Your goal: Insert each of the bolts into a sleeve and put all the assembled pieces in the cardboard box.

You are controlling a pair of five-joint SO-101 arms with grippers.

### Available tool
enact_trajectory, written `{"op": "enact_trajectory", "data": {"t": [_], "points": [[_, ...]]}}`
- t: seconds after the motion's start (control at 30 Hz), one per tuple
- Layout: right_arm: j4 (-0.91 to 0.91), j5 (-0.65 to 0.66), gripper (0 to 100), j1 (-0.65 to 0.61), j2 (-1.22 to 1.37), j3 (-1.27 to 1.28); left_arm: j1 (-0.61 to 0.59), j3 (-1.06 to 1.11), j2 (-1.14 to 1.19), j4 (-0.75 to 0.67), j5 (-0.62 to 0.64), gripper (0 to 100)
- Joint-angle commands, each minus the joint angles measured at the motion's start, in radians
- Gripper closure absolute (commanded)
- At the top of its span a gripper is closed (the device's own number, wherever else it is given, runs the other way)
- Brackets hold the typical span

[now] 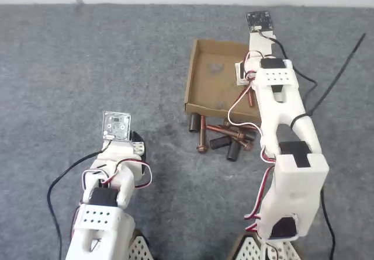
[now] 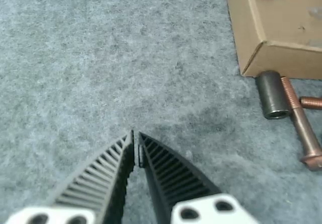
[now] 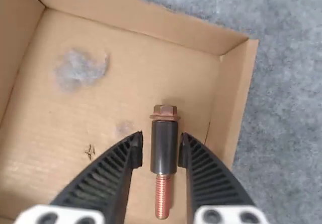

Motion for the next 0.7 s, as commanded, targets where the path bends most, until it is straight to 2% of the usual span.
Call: {"op": "enact_trajectory", "data": {"t": [0.0, 0.1, 0.27, 0.5, 0.67], "points": [[0.013, 0.009, 93.5, 0.013, -0.058, -0.064, -0.006, -0.013, -0.028, 0.003, -0.009, 99], [0.062, 0.009, 94.6, 0.016, -0.105, -0.066, -0.006, -0.013, -0.028, 0.003, -0.009, 99], [0.249, 0.009, 99.5, 0.010, -0.214, -0.064, -0.006, -0.013, -0.028, 0.003, -0.009, 99], [0.516, 0.018, 99.3, -0.001, -0.277, -0.058, -0.006, -0.013, -0.028, 0.003, -0.009, 99], [0.720, 0.173, 99.3, -0.022, -0.331, -0.057, -0.006, -0.013, -0.028, 0.003, -0.009, 99]]}}
